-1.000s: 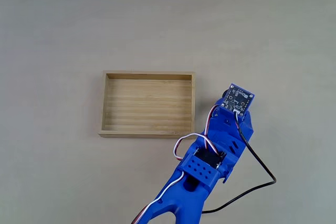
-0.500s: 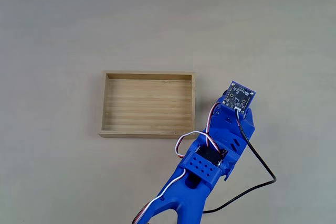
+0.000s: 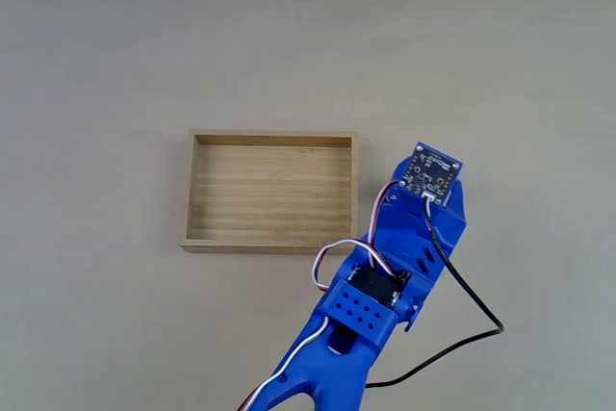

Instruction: Place the black cylinder in the wooden box then return to rest.

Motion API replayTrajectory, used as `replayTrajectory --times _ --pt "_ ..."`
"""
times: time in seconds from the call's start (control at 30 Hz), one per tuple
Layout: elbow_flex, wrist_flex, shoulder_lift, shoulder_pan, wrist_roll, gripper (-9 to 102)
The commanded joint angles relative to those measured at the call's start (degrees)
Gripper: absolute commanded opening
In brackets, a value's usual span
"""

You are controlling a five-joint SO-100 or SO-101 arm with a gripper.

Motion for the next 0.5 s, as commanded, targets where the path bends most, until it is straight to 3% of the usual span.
replayTrajectory --times 0.0,0.47 --pt "-0.2 -1.8 -5.8 -1.2 -0.3 28" --pt "-1.1 -1.8 0.1 0.1 1.1 28"
